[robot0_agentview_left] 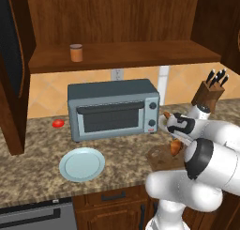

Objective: From the different types of pastries on the counter, select a croissant and place it on the cutting board. Then retrieve a jar of jam from the cabinet and place it alongside the croissant on the cutting board.

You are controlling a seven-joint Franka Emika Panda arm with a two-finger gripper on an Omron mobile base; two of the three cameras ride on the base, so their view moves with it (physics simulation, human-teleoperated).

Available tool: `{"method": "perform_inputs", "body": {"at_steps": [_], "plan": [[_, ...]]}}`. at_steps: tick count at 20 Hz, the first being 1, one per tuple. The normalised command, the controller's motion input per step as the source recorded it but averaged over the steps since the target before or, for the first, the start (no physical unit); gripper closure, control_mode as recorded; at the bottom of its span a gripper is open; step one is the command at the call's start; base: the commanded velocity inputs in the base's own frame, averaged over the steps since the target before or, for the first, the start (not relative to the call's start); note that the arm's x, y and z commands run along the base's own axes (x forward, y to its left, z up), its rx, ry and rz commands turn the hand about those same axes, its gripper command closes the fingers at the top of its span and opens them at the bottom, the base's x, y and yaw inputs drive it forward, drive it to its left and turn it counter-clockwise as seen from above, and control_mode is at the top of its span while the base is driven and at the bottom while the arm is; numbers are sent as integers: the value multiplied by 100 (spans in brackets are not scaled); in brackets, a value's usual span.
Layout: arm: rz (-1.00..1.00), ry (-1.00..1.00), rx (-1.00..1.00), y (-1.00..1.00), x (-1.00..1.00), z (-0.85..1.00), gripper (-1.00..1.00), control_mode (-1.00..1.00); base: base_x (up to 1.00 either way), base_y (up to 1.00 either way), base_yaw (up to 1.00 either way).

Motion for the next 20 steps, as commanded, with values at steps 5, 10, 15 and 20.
{"method": "perform_inputs", "body": {"at_steps": [5,10,15,20], "plan": [[0,4,-2,-2,0,-18,100,-100,0,0,0],[0,9,-7,0,3,-15,100,-100,0,0,0],[0,7,0,0,0,-31,100,-100,0,0,0],[-1,1,1,-1,0,-33,-100,-100,0,0,0]]}}
